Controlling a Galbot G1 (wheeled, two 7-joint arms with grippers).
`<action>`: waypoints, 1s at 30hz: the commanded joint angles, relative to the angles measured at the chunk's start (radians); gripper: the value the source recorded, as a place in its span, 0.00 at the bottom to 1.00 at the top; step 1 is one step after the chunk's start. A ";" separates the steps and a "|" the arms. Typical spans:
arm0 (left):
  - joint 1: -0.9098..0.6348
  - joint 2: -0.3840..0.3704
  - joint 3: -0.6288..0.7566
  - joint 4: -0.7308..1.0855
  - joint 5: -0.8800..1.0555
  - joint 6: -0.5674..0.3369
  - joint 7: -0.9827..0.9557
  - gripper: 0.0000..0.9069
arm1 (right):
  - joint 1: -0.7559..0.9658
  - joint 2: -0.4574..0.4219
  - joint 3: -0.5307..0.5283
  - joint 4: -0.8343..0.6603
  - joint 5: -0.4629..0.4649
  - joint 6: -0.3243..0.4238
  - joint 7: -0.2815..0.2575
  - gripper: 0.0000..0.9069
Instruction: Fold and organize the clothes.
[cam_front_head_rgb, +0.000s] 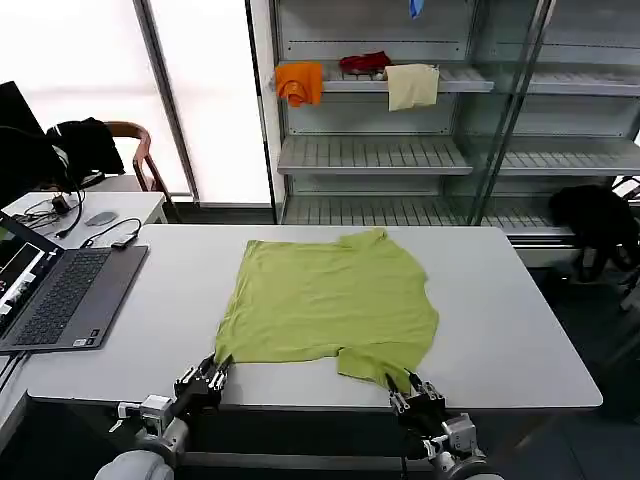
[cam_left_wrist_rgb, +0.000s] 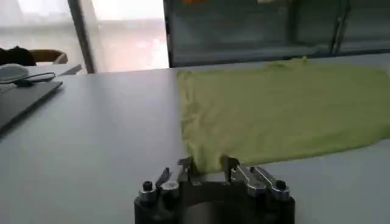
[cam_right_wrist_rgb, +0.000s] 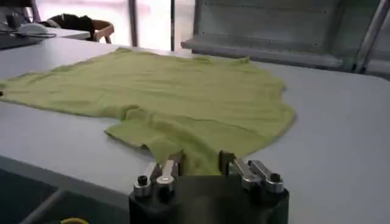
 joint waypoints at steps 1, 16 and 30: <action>0.001 -0.001 0.003 0.001 0.006 0.003 0.008 0.01 | 0.003 0.003 -0.001 -0.005 -0.001 0.003 -0.001 0.00; -0.078 -0.012 -0.034 -0.058 -0.096 0.030 0.000 0.01 | 0.127 0.048 0.018 0.012 0.063 -0.019 0.036 0.00; -0.239 -0.019 -0.034 0.022 -0.178 0.079 -0.019 0.01 | 0.340 0.075 0.011 -0.096 0.063 -0.074 0.055 0.00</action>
